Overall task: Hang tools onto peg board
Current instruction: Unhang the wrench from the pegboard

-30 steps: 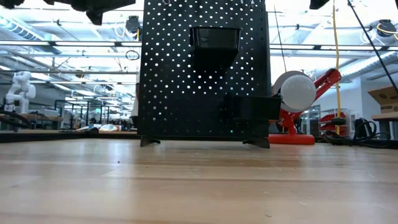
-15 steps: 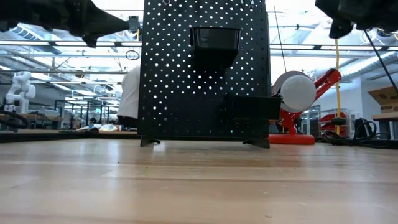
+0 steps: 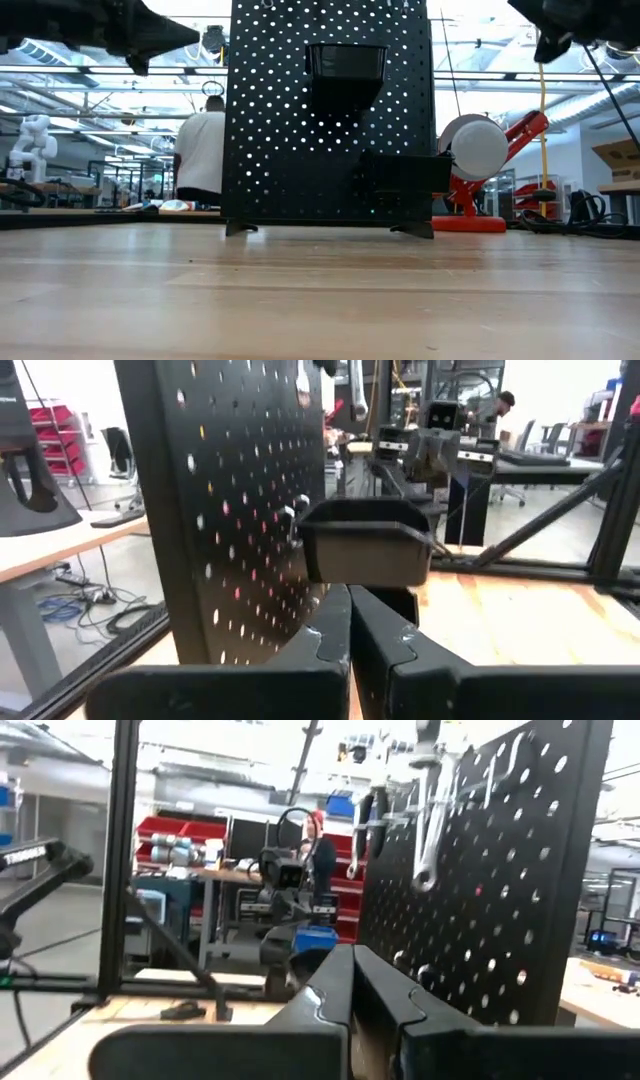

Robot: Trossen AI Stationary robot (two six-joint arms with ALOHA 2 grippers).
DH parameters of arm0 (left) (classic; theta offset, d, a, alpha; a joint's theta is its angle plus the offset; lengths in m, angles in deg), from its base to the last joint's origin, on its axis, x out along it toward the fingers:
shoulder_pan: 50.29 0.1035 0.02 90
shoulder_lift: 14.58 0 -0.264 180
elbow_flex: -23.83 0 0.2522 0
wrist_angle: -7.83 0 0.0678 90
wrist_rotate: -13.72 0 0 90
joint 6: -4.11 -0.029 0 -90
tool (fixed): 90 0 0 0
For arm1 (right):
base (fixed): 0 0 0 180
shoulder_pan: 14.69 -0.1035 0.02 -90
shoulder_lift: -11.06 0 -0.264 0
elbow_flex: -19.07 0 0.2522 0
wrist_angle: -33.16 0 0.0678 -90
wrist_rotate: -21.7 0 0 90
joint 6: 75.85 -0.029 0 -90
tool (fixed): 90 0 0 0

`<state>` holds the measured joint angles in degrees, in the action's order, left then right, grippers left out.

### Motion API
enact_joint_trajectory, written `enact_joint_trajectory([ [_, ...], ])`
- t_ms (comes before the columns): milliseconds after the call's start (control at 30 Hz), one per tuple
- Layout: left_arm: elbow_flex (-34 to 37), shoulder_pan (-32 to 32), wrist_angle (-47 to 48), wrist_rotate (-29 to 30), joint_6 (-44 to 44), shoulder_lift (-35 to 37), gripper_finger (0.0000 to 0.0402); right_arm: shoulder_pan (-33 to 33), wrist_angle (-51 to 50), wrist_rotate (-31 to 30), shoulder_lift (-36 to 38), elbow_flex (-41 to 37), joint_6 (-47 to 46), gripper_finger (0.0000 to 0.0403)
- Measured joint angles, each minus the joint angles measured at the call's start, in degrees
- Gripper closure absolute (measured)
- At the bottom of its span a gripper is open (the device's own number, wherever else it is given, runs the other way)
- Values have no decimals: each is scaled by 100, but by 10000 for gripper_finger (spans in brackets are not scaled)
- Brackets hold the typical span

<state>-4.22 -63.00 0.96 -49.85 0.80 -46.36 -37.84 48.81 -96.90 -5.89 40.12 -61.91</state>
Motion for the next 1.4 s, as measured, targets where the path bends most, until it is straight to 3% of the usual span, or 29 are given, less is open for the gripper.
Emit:
enact_joint_trajectory([
  [200,-685,0,-138,20,-297,-152,400,121,-2,-91,-570,725,160,403],
  [333,-1203,0,-112,114,-597,-366,397,189,2,-757,-1313,1453,442,389],
  [667,-1825,0,-115,271,-757,-836,388,225,-53,-2104,-3172,3352,1014,280],
  [800,-1979,0,-112,271,-759,-963,386,225,-64,-2540,-3727,4058,1016,255],
  [933,-2006,0,-105,277,-827,-1025,386,222,-294,-2698,-4308,4828,1088,250],
  [1133,-2006,0,-121,720,-1215,-1033,385,222,-1174,-3763,-5224,5989,1085,250],
  [1267,-2006,0,-153,764,-1369,-1073,384,207,-1754,-4109,-5722,6712,663,250],
  [1400,-2006,0,-134,781,-1417,-1079,384,168,-2048,-4889,-6147,7238,605,250],
])
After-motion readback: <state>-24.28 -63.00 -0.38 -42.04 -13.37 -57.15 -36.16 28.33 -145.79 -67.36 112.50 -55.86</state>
